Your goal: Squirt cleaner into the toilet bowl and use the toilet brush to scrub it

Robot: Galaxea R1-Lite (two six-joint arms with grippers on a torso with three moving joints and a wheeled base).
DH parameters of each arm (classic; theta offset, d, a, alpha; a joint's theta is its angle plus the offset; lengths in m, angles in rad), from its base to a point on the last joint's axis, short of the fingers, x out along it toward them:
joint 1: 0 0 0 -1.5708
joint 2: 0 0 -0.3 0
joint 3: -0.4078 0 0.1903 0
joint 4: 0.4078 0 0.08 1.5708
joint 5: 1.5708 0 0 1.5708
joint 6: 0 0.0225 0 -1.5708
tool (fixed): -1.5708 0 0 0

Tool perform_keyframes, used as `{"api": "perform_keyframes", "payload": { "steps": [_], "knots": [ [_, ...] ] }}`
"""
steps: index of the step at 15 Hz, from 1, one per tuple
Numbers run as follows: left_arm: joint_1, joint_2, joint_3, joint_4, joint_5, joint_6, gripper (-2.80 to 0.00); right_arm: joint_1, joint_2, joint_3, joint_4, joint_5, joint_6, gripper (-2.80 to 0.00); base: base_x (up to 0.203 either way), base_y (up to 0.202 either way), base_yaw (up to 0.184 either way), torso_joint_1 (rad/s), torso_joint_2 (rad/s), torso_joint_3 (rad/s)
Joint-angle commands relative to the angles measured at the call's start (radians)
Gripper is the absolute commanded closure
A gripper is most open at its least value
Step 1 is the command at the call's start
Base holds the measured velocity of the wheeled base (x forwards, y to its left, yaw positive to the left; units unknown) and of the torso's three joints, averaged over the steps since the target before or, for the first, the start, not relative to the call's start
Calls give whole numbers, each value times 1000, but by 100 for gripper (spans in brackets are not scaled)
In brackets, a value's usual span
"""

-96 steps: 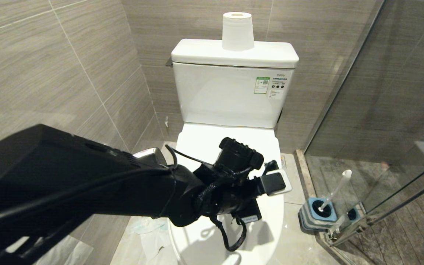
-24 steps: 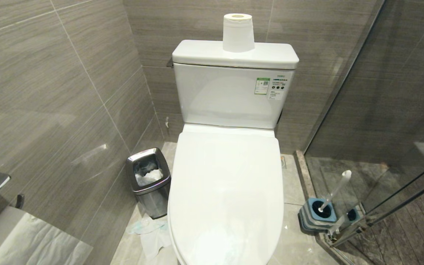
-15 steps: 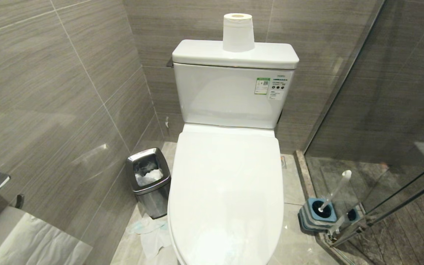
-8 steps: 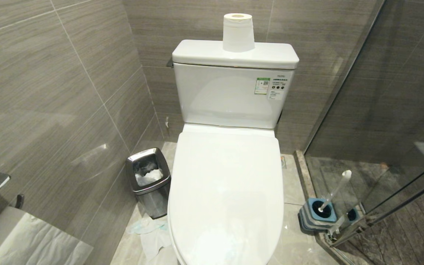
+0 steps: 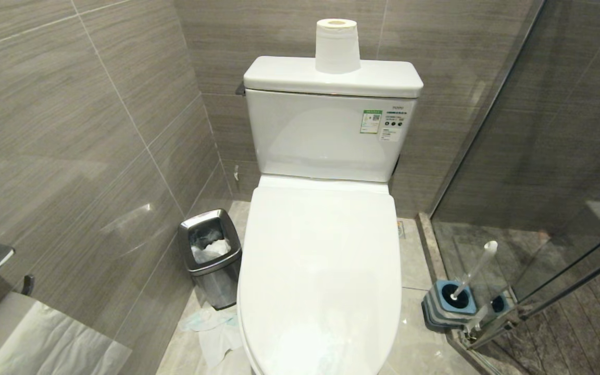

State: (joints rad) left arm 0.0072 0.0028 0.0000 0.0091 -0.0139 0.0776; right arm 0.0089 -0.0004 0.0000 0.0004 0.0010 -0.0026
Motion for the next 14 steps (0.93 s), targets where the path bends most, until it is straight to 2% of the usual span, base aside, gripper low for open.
{"api": "perform_keyframes", "payload": {
  "steps": [1,2,14],
  "knots": [
    [0,0,0,-1,12,-54,0,0,0,2,0,0,0,0,0,0,0,0,0,0],
    [0,0,0,-3,15,-78,0,0,0,2,0,0,0,0,0,0,0,0,0,0],
    [0,0,1,-4,15,-76,0,0,0,2,0,0,0,0,0,0,0,0,0,0]
  ]
}}
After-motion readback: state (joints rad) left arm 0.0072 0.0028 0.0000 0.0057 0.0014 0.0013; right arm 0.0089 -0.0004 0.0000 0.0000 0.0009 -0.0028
